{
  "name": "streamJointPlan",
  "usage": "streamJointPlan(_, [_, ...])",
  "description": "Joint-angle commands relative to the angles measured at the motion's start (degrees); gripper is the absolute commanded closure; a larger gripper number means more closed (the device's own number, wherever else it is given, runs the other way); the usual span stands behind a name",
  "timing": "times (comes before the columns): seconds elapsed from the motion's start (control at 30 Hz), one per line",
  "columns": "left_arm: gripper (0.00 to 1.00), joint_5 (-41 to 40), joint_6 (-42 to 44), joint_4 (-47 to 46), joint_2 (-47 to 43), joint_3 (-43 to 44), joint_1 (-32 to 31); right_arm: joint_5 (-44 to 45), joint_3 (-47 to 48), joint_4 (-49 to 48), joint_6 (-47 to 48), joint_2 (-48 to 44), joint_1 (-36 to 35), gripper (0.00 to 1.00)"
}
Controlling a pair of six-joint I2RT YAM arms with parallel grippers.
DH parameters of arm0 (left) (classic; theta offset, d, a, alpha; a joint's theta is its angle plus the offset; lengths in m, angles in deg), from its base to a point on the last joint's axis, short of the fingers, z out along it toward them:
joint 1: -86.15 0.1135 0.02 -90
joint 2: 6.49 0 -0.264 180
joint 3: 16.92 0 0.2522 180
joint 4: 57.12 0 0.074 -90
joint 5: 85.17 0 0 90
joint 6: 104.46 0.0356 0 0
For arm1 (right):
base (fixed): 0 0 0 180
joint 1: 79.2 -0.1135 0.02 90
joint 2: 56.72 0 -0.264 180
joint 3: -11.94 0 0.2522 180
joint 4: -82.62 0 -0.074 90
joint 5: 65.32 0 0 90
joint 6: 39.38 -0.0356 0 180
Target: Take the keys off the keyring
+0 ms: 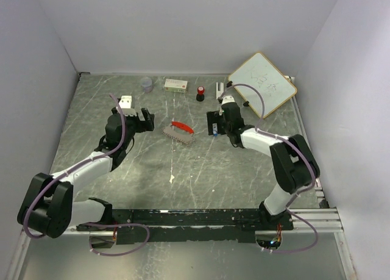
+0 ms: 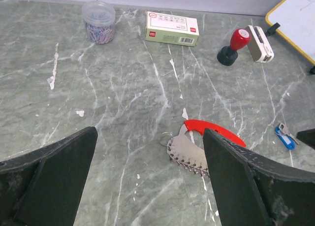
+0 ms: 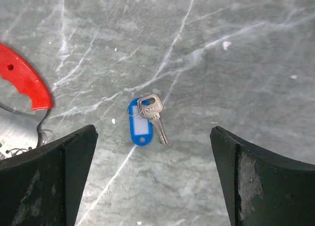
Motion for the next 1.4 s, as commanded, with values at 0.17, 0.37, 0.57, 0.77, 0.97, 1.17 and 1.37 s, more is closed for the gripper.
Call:
streamJointPlan(0.17, [0.0,-3.1,1.2,-0.3,-4.2,-2.0,0.4,13.5,-9.0,-9.7,-4.1,-13.0,0.3,0.0])
streamJointPlan(0.37, [0.0,-1.7,2.3,-1.9,-7.3,-3.9,0.4,25.3,-13.4,-9.9,-7.2,-20.3,0.3,0.0])
streamJointPlan(0.57, [0.0,-0.8,2.9,-3.6,-8.8,-5.5,0.5,39.7,-21.9,-13.6,-9.2,-31.6,0.3,0.0])
streamJointPlan(0.77, [0.0,-1.4,3.3,-1.2,-7.7,-4.0,0.4,47.7,-24.6,-13.0,-10.6,-37.6,0.3,0.0])
streamJointPlan(0.97, [0.0,-1.4,3.6,-2.0,-9.3,-5.4,0.4,54.0,-27.0,-13.2,-12.6,-41.6,0.3,0.0])
streamJointPlan(1.17, [0.0,-2.6,4.1,-1.7,-11.1,-5.8,0.4,56.7,-27.5,-11.8,-14.2,-42.7,0.3,0.0])
streamJointPlan(1.37, [0.0,-3.4,4.4,-1.1,-11.5,-5.8,0.4,57.2,-26.1,-10.2,-14.5,-41.0,0.3,0.0])
